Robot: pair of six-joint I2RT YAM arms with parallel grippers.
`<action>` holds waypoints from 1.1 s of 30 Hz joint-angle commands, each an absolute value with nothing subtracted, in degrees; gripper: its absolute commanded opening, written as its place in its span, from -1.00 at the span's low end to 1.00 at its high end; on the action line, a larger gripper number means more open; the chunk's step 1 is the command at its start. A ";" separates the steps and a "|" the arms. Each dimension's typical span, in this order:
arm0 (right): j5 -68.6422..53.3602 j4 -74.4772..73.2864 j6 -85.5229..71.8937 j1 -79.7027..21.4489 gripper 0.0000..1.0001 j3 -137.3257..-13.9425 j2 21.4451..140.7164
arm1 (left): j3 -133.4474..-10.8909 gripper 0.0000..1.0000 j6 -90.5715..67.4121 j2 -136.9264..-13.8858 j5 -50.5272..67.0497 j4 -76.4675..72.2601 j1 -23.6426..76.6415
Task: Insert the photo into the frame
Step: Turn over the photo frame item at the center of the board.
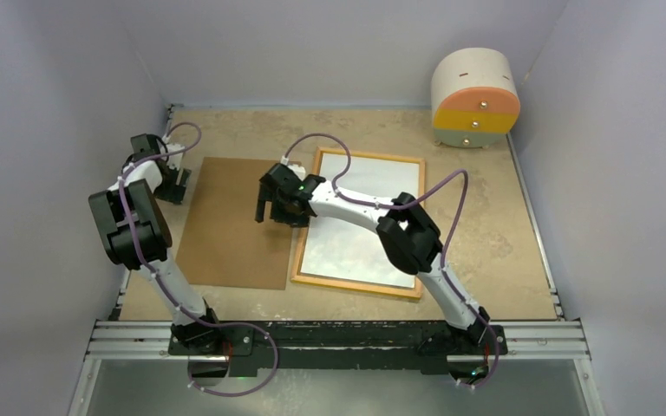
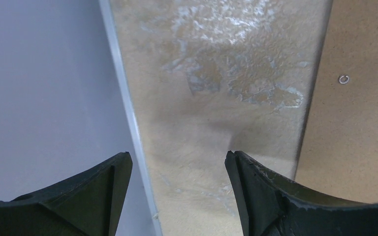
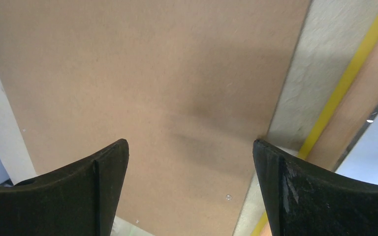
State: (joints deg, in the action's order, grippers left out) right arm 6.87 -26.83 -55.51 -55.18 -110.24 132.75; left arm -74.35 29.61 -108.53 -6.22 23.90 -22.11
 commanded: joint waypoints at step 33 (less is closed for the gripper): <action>-3.59 -17.56 -65.61 -48.96 0.94 -108.40 135.87 | -63.63 0.50 27.12 -109.37 5.94 24.90 -15.95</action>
State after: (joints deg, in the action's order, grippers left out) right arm 2.52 -25.17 -61.71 -48.95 -110.13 133.64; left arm -67.20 27.75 -106.67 1.08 18.00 -17.32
